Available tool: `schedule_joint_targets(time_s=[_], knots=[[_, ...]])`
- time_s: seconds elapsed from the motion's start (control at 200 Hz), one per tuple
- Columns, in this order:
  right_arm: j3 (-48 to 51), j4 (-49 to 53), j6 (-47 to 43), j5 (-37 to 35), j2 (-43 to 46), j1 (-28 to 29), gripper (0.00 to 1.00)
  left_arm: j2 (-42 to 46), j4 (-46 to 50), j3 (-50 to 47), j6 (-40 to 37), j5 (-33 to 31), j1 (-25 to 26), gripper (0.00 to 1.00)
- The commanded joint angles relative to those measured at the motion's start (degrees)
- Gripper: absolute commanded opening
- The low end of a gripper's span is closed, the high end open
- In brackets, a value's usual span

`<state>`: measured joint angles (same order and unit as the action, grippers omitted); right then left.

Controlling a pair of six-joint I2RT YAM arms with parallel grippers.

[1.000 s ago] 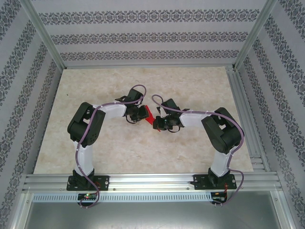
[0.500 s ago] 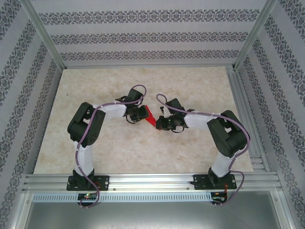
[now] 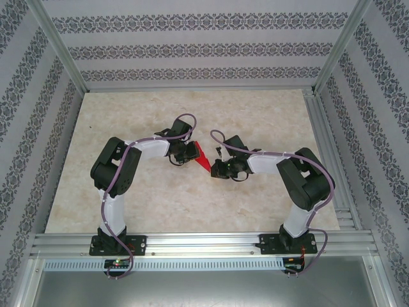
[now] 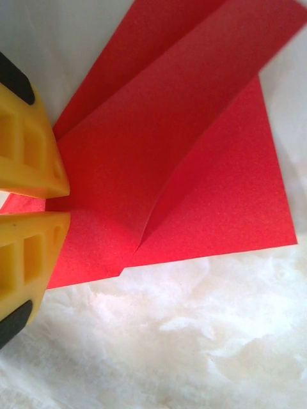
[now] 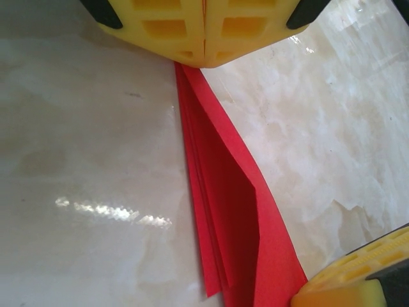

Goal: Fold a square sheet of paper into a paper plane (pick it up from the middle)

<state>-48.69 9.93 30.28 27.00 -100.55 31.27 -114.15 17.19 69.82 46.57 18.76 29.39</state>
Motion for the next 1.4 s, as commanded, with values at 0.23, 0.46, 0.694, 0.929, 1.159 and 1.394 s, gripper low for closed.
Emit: schedule_joint_targets(time_s=[0.23,0.46,0.694,0.929,1.159,1.394], knots=[[-5.78,0.36,0.5,2.01,2.02,0.8,0.11,-3.71,4.97,-0.57,-0.44,-4.3,0.2,0.17],[-6.85,-2.08,1.58,2.98,-4.04,0.9,0.1,-3.37,4.98,-0.31,-0.47,-4.09,0.21,0.17],[-2.77,-2.02,1.13,0.37,-6.43,-0.59,0.09,-2.76,4.7,0.9,-1.19,-3.73,0.29,0.18],[-0.37,-0.98,0.84,-0.99,-8.33,-1.19,0.07,-2.57,4.23,3.04,-4.17,-4.87,-0.33,0.2],[0.62,-0.77,1.39,-1.58,-8.78,-1.98,0.06,-3.22,3.07,4.01,-7.19,-3.89,-2.13,0.22],[1.08,-0.94,1.7,-1.04,-9.1,-2.48,0.06,-4.4,1.96,5.03,-10.25,-2.5,-5.07,0.23]])
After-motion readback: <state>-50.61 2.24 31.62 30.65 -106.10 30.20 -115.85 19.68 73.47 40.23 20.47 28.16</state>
